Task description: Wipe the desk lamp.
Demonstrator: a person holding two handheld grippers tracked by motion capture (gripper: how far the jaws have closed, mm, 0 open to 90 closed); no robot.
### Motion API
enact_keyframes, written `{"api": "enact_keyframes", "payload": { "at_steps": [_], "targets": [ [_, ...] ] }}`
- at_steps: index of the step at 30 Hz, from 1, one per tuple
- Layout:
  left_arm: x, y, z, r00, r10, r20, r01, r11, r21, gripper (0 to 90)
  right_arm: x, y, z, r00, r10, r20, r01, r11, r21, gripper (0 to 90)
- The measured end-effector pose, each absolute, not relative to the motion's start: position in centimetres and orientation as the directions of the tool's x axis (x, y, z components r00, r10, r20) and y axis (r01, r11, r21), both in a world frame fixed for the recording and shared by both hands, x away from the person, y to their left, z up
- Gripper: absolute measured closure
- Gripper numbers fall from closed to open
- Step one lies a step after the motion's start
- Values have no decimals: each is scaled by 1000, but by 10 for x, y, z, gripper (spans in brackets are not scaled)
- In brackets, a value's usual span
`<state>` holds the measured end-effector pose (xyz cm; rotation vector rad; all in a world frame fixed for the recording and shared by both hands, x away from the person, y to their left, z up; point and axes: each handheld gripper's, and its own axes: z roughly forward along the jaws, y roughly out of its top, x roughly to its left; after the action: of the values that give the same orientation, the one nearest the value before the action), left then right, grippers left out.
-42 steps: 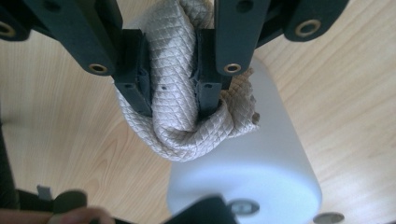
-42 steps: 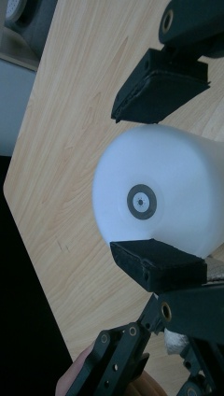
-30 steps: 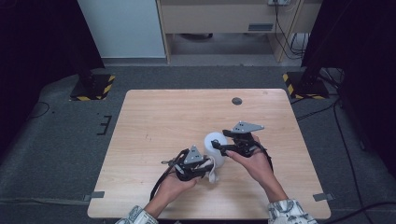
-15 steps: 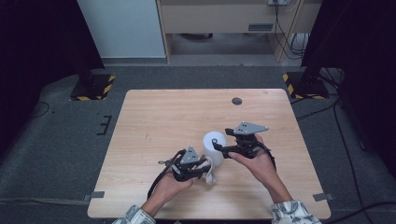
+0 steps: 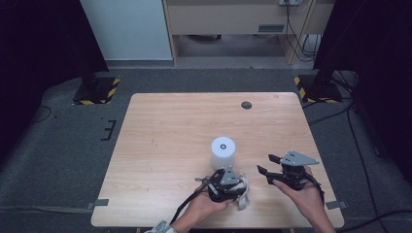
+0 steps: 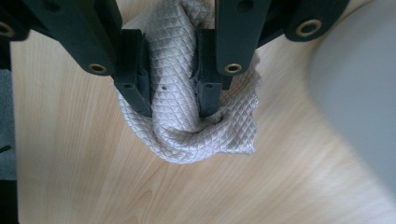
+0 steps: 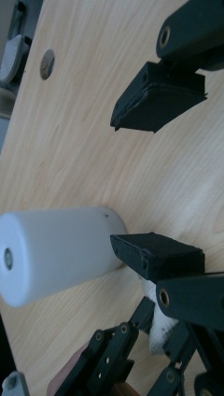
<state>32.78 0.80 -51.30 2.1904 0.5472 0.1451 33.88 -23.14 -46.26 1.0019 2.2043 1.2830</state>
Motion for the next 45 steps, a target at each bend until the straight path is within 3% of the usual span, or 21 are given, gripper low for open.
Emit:
{"api": "enact_keyframes", "payload": {
  "at_steps": [6, 10, 16, 19, 30, 35, 38, 41, 45],
  "targets": [
    [335, -17, -532, 877, 466, -118, 377, -515, 770, 690, 332, -245, -468, -629, 777, -13, 395, 335, 855, 363],
    [337, -19, -531, 891, 447, -83, 340, -534, 774, 658, 332, -247, -471, -626, 780, -10, 410, 341, 846, 353],
    [333, -10, -522, 904, 422, -64, 309, -543, 781, 407, 333, -243, -474, -631, 776, -1, 418, 342, 841, 302],
    [330, -4, -513, 903, 423, -67, 307, -530, 790, 365, 333, -242, -473, -635, 773, -2, 412, 340, 845, 300],
    [311, 42, -499, 913, 404, -52, 286, -546, 787, 328, 328, -232, -476, -690, 723, -42, 377, 409, 831, 426],
    [312, 70, -491, 904, 426, -39, 287, -536, 794, 314, 326, -226, -478, -711, 703, -25, 376, 409, 831, 569],
    [313, 88, -487, 892, 450, -36, 296, -522, 800, 313, 324, -221, -479, -732, 681, -26, 366, 425, 828, 592],
    [316, 106, -484, 882, 470, -32, 303, -513, 803, 297, 323, -216, -481, -754, 656, -23, 361, 443, 821, 561],
    [330, 128, -486, 841, 540, -24, 336, -488, 805, 283, 322, -210, -485, -775, 632, -3, 365, 452, 814, 408]
  ]
}}
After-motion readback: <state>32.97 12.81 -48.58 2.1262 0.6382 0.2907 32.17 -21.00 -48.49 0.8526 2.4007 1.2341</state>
